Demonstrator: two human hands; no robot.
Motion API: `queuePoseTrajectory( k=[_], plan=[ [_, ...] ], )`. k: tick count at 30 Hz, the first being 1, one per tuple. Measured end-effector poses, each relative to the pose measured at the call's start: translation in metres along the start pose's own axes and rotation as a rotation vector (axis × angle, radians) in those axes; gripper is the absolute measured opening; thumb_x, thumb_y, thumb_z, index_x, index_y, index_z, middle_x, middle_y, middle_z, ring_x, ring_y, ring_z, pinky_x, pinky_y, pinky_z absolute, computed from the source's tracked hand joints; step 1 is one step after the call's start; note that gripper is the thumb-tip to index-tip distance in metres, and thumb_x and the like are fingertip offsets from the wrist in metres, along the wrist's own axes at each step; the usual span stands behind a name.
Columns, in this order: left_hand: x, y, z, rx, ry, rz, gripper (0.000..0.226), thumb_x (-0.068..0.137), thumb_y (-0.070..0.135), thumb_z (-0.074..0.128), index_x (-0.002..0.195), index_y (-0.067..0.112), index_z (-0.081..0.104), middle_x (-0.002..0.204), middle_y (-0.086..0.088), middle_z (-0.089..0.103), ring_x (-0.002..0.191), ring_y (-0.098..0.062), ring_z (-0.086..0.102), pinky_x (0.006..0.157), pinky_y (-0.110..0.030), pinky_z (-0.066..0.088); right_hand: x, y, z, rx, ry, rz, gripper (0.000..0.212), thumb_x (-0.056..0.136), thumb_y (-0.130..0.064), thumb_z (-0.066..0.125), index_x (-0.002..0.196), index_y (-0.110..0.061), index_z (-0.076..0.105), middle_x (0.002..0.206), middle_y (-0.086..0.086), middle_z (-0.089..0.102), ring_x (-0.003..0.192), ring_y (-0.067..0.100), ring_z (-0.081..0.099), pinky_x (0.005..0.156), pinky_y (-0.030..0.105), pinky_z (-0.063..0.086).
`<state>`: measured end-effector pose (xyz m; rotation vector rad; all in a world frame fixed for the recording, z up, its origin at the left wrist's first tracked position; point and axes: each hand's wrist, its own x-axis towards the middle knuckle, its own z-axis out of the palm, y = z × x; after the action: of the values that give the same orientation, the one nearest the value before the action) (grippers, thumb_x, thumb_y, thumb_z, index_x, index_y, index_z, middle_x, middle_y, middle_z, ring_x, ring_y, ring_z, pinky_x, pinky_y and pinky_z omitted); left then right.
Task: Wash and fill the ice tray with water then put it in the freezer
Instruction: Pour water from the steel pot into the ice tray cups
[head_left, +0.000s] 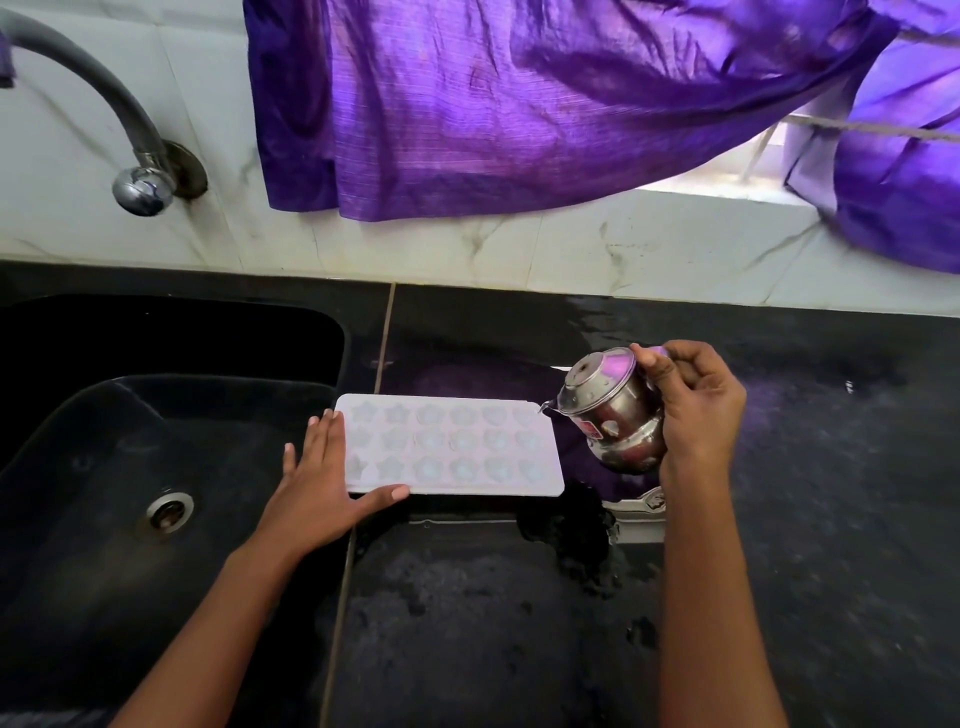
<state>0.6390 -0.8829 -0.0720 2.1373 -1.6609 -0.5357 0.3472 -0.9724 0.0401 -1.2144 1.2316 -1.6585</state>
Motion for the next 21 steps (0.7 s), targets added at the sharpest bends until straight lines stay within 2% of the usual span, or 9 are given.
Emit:
queuePoseTrajectory(
  k=[6,10,16,21],
  plan=[
    [-0.0002,-0.0002,0.003,-0.029,0.009,0.0,0.135,0.051,0.092,0.04,0.149,0.013,-0.008,0.159,0.0,-0.011,0.143,-0.01,-0.015,0.116,-0.04,-0.008,-0.001,-0.0073,-0.0016,0.017,0.008,-0.031,0.019,0.074,-0.01,0.074,0.072,-0.022,0.06,0.057,-0.017,0.066,0.059,-0.006,0.059,0.06,0.011,0.047],
    [-0.0009,0.0011,0.0036,-0.025,0.018,-0.005,0.126,0.056,0.081,0.041,0.149,0.012,-0.008,0.159,0.0,-0.011,0.144,-0.01,-0.015,0.116,-0.039,-0.009,-0.0008,-0.0101,-0.0019,0.03,0.007,-0.038,0.018,0.074,-0.011,0.075,0.072,-0.022,0.061,0.058,-0.015,0.066,0.059,-0.004,0.059,0.059,0.012,0.047],
    [-0.001,0.0006,0.0041,-0.042,0.023,-0.006,0.125,0.056,0.08,0.043,0.149,0.013,-0.007,0.159,0.0,-0.009,0.144,-0.011,-0.014,0.116,-0.039,-0.009,-0.0022,-0.0104,-0.0034,0.034,0.002,-0.025,0.017,0.072,-0.015,0.076,0.072,-0.024,0.062,0.063,-0.013,0.069,0.069,0.003,0.063,0.064,0.015,0.049],
    [-0.0014,-0.0002,0.0043,-0.044,0.027,-0.008,0.126,0.056,0.08,0.043,0.149,0.013,-0.007,0.159,-0.001,-0.008,0.144,-0.011,-0.013,0.116,-0.039,-0.009,-0.0037,-0.0068,-0.0025,0.054,0.002,0.01,0.018,0.073,-0.011,0.075,0.071,-0.023,0.061,0.062,-0.014,0.068,0.065,0.0,0.062,0.061,0.013,0.048]
  ],
)
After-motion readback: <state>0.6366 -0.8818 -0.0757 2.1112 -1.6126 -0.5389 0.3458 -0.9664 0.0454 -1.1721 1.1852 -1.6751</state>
